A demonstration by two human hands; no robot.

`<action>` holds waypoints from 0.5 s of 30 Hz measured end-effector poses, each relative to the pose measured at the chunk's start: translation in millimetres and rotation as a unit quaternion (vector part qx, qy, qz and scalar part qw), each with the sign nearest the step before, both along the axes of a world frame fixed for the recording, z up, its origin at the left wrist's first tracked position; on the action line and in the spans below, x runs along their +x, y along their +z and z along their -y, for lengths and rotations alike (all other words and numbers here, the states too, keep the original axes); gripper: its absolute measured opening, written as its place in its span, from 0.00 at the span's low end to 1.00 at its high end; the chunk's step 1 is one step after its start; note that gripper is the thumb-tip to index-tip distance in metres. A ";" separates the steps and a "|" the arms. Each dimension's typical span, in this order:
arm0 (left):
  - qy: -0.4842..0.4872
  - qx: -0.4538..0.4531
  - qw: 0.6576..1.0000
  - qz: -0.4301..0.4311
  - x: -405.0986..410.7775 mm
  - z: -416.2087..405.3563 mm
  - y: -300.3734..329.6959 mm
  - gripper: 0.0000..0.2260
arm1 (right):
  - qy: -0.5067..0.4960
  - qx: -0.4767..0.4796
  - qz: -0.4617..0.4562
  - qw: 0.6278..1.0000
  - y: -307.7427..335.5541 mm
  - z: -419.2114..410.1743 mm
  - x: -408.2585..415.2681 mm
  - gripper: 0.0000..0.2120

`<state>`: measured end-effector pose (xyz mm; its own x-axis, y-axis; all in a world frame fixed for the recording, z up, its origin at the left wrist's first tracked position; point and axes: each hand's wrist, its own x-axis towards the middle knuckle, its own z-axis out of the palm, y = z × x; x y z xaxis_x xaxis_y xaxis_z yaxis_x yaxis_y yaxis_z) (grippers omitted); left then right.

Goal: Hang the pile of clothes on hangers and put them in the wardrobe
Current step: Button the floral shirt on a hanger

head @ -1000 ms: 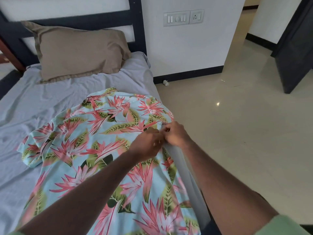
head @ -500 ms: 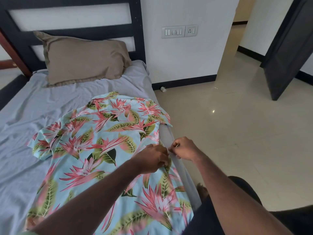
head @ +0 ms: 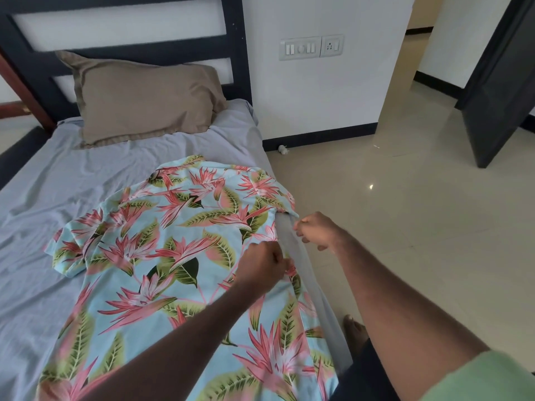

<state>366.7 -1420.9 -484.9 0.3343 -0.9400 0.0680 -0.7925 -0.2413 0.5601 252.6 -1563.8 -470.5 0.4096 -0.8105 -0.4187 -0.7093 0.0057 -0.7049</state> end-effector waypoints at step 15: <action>0.137 0.209 0.967 -0.050 -17.0 9.2 -10.2 0.15 | -0.180 0.219 0.178 0.942 -55.2 56.3 90.6 0.29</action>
<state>349.7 -1430.1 -495.0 0.5602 -0.7533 -0.3446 -0.6129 -0.6568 0.4393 343.2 -1620.2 -525.7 0.3190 -0.7058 -0.6325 -0.3248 0.5456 -0.7725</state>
